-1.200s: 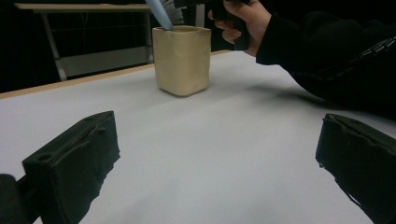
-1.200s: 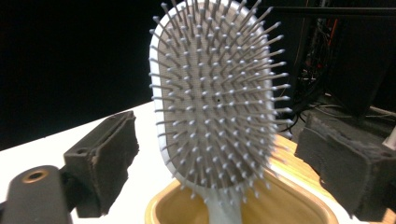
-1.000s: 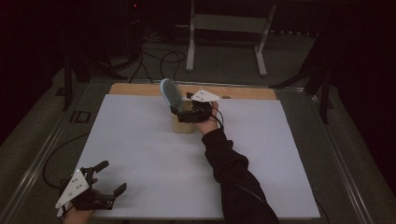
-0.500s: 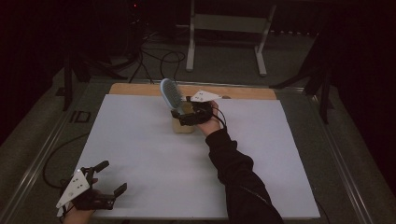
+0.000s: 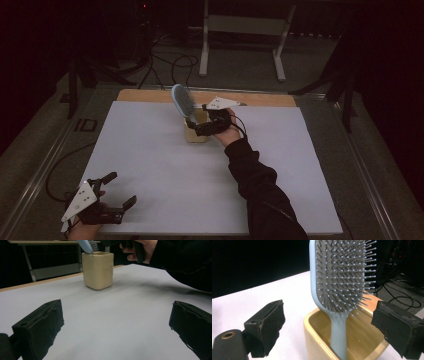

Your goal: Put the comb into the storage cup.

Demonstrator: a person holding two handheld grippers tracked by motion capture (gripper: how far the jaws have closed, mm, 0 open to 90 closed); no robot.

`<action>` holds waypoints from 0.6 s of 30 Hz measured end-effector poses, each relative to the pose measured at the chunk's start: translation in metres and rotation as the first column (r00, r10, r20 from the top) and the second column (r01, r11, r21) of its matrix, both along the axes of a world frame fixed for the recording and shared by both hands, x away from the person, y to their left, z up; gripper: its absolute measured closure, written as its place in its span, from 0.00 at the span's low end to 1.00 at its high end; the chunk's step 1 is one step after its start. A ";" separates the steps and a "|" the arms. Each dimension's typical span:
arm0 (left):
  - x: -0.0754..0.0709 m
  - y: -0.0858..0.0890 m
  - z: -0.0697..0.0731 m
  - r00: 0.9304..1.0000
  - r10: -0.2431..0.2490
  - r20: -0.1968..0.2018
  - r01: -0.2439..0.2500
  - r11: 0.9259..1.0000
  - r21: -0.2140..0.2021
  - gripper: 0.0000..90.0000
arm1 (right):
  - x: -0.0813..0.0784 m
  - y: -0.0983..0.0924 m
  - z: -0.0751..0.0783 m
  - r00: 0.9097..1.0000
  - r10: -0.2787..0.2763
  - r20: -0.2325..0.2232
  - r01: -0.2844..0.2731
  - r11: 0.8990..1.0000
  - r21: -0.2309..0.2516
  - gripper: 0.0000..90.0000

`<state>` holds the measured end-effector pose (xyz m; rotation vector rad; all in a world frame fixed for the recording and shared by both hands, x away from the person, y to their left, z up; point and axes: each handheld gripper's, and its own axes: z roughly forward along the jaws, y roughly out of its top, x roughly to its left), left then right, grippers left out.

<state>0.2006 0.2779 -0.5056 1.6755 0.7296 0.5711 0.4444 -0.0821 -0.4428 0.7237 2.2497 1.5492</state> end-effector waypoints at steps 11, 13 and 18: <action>-0.001 0.002 -0.001 1.000 0.010 -0.008 -0.010 1.000 -0.002 0.00 | -0.006 -0.015 0.006 1.000 -0.001 0.014 0.002 1.000 -0.019 0.11; -0.003 0.002 0.000 1.000 0.014 -0.003 -0.014 1.000 0.000 0.00 | -0.007 -0.018 0.007 1.000 -0.010 0.009 0.010 1.000 -0.015 0.11; -0.003 0.002 -0.001 1.000 0.017 -0.004 -0.017 1.000 0.002 0.00 | -0.012 -0.025 0.009 1.000 -0.012 0.011 0.012 1.000 -0.028 0.11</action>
